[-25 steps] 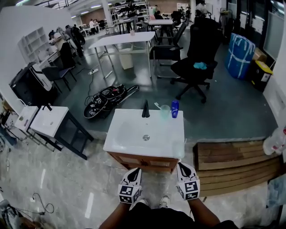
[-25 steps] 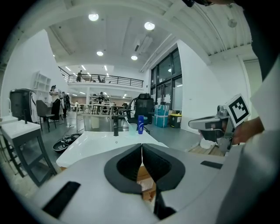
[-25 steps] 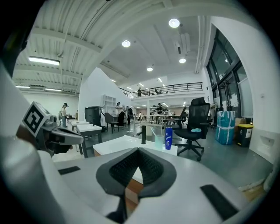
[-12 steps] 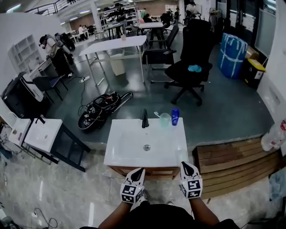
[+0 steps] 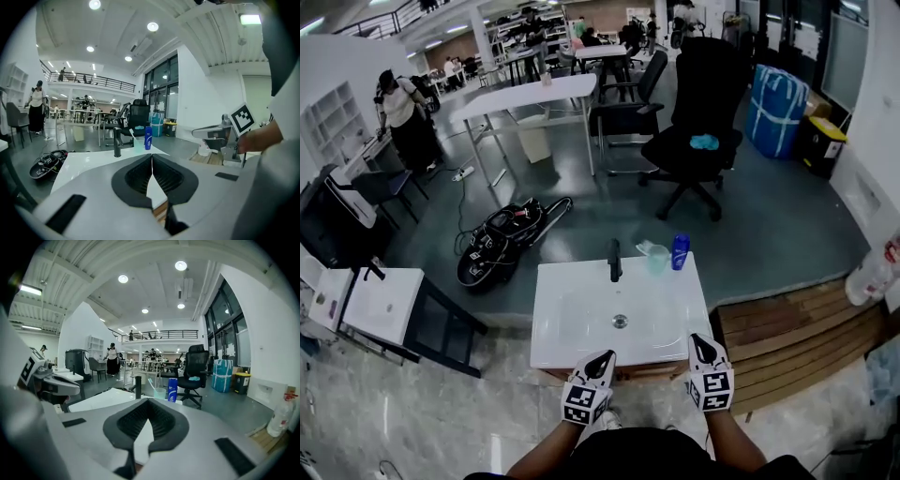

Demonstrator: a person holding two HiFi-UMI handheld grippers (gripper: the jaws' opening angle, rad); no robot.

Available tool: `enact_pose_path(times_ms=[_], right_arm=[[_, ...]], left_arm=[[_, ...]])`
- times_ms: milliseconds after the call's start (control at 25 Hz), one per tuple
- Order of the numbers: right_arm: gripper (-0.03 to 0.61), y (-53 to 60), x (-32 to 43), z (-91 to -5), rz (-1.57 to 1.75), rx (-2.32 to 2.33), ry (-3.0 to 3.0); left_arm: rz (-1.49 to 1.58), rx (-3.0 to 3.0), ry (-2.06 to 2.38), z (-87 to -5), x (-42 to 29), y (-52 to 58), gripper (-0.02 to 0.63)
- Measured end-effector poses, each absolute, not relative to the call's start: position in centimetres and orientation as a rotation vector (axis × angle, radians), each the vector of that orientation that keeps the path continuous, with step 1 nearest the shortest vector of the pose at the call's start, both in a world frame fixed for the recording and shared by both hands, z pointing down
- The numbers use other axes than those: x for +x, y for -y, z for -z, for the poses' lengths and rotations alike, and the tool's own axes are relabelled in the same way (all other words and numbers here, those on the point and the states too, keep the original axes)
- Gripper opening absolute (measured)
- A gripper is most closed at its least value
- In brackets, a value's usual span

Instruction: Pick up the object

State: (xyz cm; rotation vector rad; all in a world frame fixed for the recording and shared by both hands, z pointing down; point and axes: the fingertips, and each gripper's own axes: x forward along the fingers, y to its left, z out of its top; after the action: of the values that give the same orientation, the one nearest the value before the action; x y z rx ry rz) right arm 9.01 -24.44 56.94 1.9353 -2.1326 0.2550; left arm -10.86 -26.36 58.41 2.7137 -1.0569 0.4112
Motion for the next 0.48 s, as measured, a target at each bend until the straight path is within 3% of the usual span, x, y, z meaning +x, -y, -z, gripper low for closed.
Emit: enact_pose_path(times_ms=[480], right_arm=[[0.018,23.3,12.4,-59.5,-0.328,1.966,2.023]], left_arm=[[-0.442,2.687,1.021,-59.5,-8.4,27.8,0.021]])
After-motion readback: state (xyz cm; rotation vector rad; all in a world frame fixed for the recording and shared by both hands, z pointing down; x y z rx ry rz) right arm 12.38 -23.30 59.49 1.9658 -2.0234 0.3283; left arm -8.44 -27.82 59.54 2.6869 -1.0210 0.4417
